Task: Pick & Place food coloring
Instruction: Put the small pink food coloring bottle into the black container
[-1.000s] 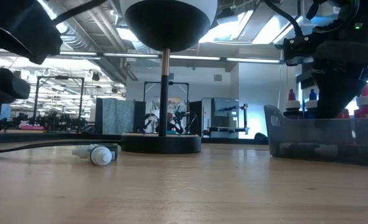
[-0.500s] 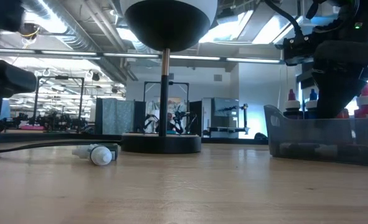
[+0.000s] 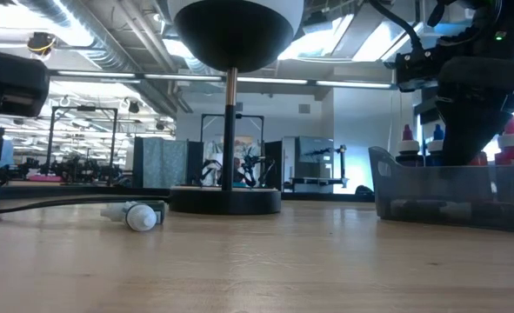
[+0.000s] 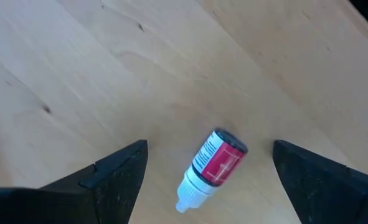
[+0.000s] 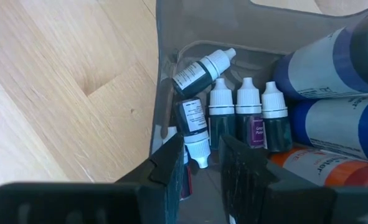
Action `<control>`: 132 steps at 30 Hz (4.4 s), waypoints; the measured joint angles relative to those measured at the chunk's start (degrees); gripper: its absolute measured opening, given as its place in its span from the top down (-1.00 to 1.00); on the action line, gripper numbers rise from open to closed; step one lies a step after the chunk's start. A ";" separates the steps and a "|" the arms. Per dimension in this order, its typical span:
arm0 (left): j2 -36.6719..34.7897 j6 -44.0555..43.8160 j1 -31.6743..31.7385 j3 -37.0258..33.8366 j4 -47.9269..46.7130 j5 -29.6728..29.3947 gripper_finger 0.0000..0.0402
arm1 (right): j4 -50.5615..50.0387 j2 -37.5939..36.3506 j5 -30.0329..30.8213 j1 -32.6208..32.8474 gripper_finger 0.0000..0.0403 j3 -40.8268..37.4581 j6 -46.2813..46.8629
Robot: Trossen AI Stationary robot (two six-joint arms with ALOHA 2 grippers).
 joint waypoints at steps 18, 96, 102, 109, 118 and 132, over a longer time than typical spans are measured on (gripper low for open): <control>-0.24 -0.29 0.16 -1.11 -0.06 1.56 -0.25 | 1.00 0.04 0.00 -0.02 0.47 0.01 -0.02; -0.13 17.27 17.30 1.18 49.29 -32.94 0.58 | 31.09 0.04 -3.06 1.20 0.47 11.37 -74.78; -0.18 13.28 18.72 1.18 48.16 -29.81 0.56 | 32.18 0.04 -3.04 -0.27 0.47 11.37 -73.26; -0.28 10.86 19.02 1.18 41.82 -20.49 0.57 | 31.69 0.04 -2.99 -0.31 0.24 11.37 -66.08; -1.09 3.72 18.89 1.25 43.17 -17.30 0.56 | 32.63 0.04 -3.50 1.61 -0.21 11.37 -57.71; -1.09 -19.49 18.87 1.23 42.85 -5.30 0.56 | 39.74 7.30 -0.18 7.29 -0.25 11.39 -72.04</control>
